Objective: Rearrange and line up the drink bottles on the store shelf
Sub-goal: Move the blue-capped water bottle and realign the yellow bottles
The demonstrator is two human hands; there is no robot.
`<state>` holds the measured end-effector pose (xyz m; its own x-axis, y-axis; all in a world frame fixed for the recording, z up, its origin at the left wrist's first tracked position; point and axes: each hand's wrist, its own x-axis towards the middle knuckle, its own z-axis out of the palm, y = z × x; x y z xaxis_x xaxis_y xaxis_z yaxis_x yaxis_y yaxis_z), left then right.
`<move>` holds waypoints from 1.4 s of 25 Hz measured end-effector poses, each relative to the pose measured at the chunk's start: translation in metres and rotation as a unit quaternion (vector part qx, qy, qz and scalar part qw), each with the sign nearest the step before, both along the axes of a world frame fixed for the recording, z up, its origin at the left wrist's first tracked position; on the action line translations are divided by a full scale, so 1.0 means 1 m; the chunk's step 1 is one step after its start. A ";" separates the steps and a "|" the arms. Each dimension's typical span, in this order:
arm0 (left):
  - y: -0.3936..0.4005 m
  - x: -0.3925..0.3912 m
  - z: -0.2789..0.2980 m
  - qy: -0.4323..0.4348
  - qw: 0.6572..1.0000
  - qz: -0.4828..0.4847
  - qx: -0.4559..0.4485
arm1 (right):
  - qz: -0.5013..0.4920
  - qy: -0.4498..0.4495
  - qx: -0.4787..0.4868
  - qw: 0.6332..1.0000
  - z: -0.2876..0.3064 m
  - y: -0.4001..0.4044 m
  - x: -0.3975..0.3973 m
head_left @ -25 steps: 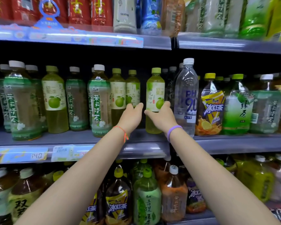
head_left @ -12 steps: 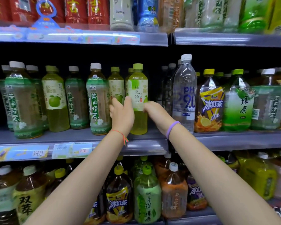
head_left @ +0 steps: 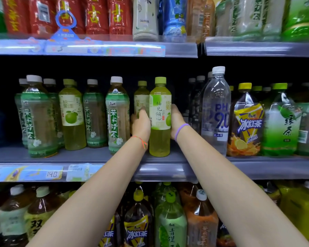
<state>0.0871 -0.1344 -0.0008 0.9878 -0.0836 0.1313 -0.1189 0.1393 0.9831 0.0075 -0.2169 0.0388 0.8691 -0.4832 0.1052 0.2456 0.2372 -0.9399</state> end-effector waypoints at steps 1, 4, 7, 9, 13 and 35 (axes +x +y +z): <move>0.001 -0.001 0.001 0.005 1.000 -0.003 -0.005 | -0.001 0.002 -0.008 1.000 -0.001 0.000 0.002; 0.006 -0.007 0.006 0.009 0.999 -0.034 -0.022 | -0.001 -0.003 -0.011 1.000 -0.002 -0.003 0.000; 0.008 -0.039 0.016 0.004 0.990 -0.118 -0.072 | -0.022 -0.009 -0.017 1.000 -0.003 -0.010 -0.005; 0.004 -0.044 0.013 -0.010 0.982 -0.157 -0.102 | -0.042 -0.008 -0.026 0.999 -0.006 -0.013 -0.014; -0.004 -0.040 0.006 -0.015 0.973 -0.188 -0.134 | -0.114 0.012 -0.034 0.993 -0.009 0.006 -0.028; 0.177 -0.047 0.005 -0.220 0.927 0.260 0.158 | -0.078 0.087 -0.485 0.867 -0.028 0.130 -0.030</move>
<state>0.0398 0.0428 0.0040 0.7625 0.2855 0.5805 -0.4876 -0.3362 0.8058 -0.0226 -0.0868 0.0112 0.8442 -0.3545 0.4020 0.0384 -0.7081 -0.7050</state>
